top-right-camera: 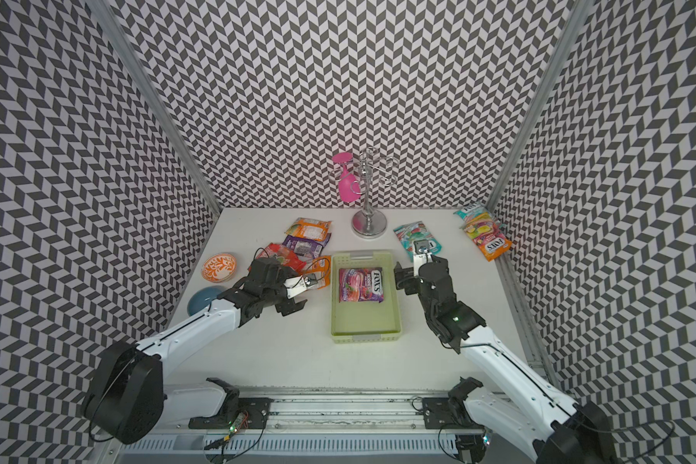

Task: Put the candies in the basket
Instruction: Pick up the candy at the center of the board.

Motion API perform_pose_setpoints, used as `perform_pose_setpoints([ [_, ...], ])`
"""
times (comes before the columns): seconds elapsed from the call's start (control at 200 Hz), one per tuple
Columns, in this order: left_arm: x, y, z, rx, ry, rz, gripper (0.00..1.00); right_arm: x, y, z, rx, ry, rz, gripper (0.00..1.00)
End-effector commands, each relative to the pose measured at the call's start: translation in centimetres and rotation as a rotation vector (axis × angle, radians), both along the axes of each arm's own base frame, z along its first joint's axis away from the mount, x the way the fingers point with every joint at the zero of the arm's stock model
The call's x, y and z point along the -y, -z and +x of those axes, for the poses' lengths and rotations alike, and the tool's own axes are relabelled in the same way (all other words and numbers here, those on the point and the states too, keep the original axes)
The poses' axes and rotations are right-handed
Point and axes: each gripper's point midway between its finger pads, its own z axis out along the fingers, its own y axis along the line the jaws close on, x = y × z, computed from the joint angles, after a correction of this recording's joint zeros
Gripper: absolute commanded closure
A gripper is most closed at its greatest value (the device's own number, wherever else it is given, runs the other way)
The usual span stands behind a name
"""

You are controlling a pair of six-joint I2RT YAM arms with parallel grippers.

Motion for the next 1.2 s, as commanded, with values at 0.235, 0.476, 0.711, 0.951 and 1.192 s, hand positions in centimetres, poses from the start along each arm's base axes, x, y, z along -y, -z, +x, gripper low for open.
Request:
perform_pose_setpoints([
  [0.235,1.4,1.8,1.8,0.121,0.019,0.076,0.22,1.9,-2.1,-0.3,0.135,0.084,0.017,0.01],
  [0.476,1.7,3.6,2.5,0.141,0.032,0.119,0.25,2.1,-2.0,-0.4,0.146,0.094,0.017,0.01],
  [0.711,1.7,5.2,3.3,0.128,0.025,0.149,0.3,2.2,-1.7,-0.4,0.143,0.098,0.018,0.01],
  [0.951,1.7,6.8,3.9,0.116,0.022,0.175,0.38,2.5,-1.5,-0.5,0.143,0.112,0.021,0.01],
  [1.192,0.5,7.1,5.3,0.15,-0.028,0.232,0.7,2.5,-1.4,-0.5,0.143,0.112,0.024,0.01],
])
